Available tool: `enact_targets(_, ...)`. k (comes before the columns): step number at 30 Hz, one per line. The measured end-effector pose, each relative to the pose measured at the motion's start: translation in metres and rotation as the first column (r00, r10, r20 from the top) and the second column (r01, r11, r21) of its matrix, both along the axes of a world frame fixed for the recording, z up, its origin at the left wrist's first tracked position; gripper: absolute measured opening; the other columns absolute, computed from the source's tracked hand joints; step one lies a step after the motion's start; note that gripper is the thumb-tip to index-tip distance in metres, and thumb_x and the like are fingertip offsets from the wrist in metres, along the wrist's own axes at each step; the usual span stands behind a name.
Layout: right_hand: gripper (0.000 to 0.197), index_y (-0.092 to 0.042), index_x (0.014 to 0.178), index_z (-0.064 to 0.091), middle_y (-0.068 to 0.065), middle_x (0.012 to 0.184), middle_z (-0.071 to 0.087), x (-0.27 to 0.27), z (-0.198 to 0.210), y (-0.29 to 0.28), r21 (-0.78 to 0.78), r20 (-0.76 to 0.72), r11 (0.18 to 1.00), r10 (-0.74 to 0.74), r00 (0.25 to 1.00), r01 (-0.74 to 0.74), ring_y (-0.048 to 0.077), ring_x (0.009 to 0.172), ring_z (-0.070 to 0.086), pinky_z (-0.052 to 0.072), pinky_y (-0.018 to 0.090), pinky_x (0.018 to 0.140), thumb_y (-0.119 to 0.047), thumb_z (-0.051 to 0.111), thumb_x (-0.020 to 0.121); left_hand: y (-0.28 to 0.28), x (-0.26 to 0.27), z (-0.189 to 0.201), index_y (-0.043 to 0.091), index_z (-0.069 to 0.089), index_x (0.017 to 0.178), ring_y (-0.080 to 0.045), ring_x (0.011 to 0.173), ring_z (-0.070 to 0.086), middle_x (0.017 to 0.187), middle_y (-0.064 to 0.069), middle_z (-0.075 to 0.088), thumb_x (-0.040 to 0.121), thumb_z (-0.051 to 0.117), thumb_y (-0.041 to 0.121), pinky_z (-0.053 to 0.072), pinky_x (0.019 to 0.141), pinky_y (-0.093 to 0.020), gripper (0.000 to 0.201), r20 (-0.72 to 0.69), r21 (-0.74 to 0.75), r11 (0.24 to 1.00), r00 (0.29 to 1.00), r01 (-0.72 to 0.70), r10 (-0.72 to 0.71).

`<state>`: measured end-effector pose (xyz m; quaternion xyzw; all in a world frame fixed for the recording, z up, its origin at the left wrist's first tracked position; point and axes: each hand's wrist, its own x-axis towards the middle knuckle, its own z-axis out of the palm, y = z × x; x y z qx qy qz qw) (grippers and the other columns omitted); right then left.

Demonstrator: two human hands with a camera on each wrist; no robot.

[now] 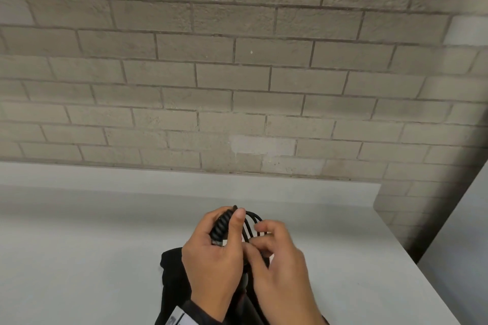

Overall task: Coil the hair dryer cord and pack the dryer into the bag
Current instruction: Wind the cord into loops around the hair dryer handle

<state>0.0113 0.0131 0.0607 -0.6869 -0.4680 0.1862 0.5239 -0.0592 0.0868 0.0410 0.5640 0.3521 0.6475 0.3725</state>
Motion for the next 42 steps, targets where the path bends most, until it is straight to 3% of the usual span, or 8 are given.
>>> enact_targets(3, 0.027, -0.024, 0.107, 0.045, -0.006, 0.075, 0.075, 0.02, 0.031, -0.01, -0.062, -0.421, 0.987, 0.107, 0.901, -0.147, 0.002, 0.071, 0.066, 0.045, 0.015, 0.072, -0.021, 0.066, 0.09, 0.005, -0.005, 0.0, 0.035, 0.07, 0.089, -0.007, 0.068, 0.071, 0.079, 0.018, 0.072, 0.078, 0.061, 0.07, 0.055, 0.064, -0.017, 0.037, -0.058, 0.118, 0.993, 0.998, 0.015, -0.008)
enact_targets(6, 0.015, -0.007, 0.093, 0.047, 0.006, 0.061, 0.058, 0.042, 0.049, -0.014, 0.071, -0.83, 0.934, 0.251, 0.499, -0.351, 0.021, 0.058, 0.059, 0.043, 0.035, 0.068, -0.008, 0.062, 0.09, 0.008, -0.01, 0.002, 0.043, 0.069, 0.1, -0.008, 0.067, 0.071, 0.081, 0.018, 0.073, 0.082, 0.059, 0.07, 0.058, 0.064, -0.024, 0.034, -0.104, 0.218, 0.973, 0.993, 0.081, -0.06)
enact_targets(12, 0.033, -0.008, 0.088, 0.055, 0.004, 0.061, 0.048, 0.053, 0.047, -0.014, 0.249, -0.928, 0.912, 0.321, 0.188, -0.327, 0.009, 0.034, 0.04, 0.05, 0.028, 0.044, -0.018, 0.083, 0.073, 0.006, -0.007, 0.008, 0.048, 0.069, 0.107, -0.011, 0.061, 0.069, 0.082, 0.016, 0.072, 0.086, 0.063, 0.055, 0.053, 0.06, -0.017, 0.023, -0.146, 0.222, 0.948, 0.969, 0.23, -0.201)
enact_targets(17, 0.088, 0.003, 0.117, 0.053, 0.021, 0.072, 0.064, 0.038, 0.008, -0.023, 0.4, -0.751, 0.881, 0.472, 0.461, -0.251, 0.023, 0.061, 0.059, 0.051, 0.029, 0.059, -0.021, 0.097, 0.044, 0.01, -0.009, 0.01, 0.037, 0.071, 0.091, -0.012, 0.059, 0.068, 0.076, 0.007, 0.072, 0.09, 0.066, 0.028, 0.049, 0.059, -0.01, 0.011, -0.08, 0.189, 0.959, 0.977, 0.211, -0.199)
enact_targets(23, 0.038, -0.039, 0.103, 0.07, -0.008, 0.105, 0.074, 0.01, -0.037, -0.034, 0.158, -0.1, 0.966, 0.221, 0.97, -0.203, 0.012, 0.102, 0.067, 0.053, 0.032, 0.083, -0.028, 0.081, 0.069, 0.009, -0.007, 0.008, 0.028, 0.072, 0.086, -0.013, 0.056, 0.069, 0.073, 0.002, 0.071, 0.087, 0.066, 0.028, 0.051, 0.059, -0.013, 0.006, -0.038, 0.154, 0.964, 0.977, 0.215, -0.212)
enact_targets(29, 0.023, -0.029, 0.081, 0.076, -0.001, 0.093, 0.076, 0.004, -0.032, -0.041, 0.303, -0.194, 0.951, 0.128, 0.973, -0.064, 0.011, 0.096, 0.07, 0.052, 0.017, 0.079, -0.047, 0.072, 0.068, 0.008, -0.007, 0.007, 0.023, 0.072, 0.09, -0.011, 0.057, 0.069, 0.075, 0.002, 0.072, 0.086, 0.065, 0.025, 0.051, 0.059, -0.011, 0.009, -0.046, 0.165, 0.96, 0.974, 0.225, -0.22)
enact_targets(36, 0.079, 0.004, 0.086, 0.072, 0.01, 0.051, 0.041, 0.052, -0.004, -0.076, 0.28, -0.749, 0.96, 0.199, 0.632, 0.029, 0.018, 0.029, 0.037, 0.043, 0.027, 0.035, -0.046, 0.097, 0.03, 0.012, -0.012, 0.008, 0.033, 0.073, 0.09, -0.014, 0.061, 0.071, 0.077, 0.004, 0.073, 0.09, 0.07, 0.038, 0.055, 0.061, -0.015, 0.006, -0.045, 0.16, 0.958, 0.971, 0.238, -0.234)
enact_targets(42, 0.069, -0.011, 0.086, 0.074, 0.018, 0.059, 0.058, 0.086, 0.007, -0.091, 0.061, -0.499, 0.997, 0.062, 0.864, -0.036, 0.016, 0.034, 0.031, 0.029, 0.02, 0.036, -0.059, 0.089, 0.038, 0.011, -0.009, 0.006, 0.033, 0.073, 0.09, -0.018, 0.054, 0.071, 0.075, 0.004, 0.071, 0.084, 0.066, 0.032, 0.058, 0.054, -0.024, 0.01, -0.052, 0.085, 0.958, 0.961, 0.276, -0.272)
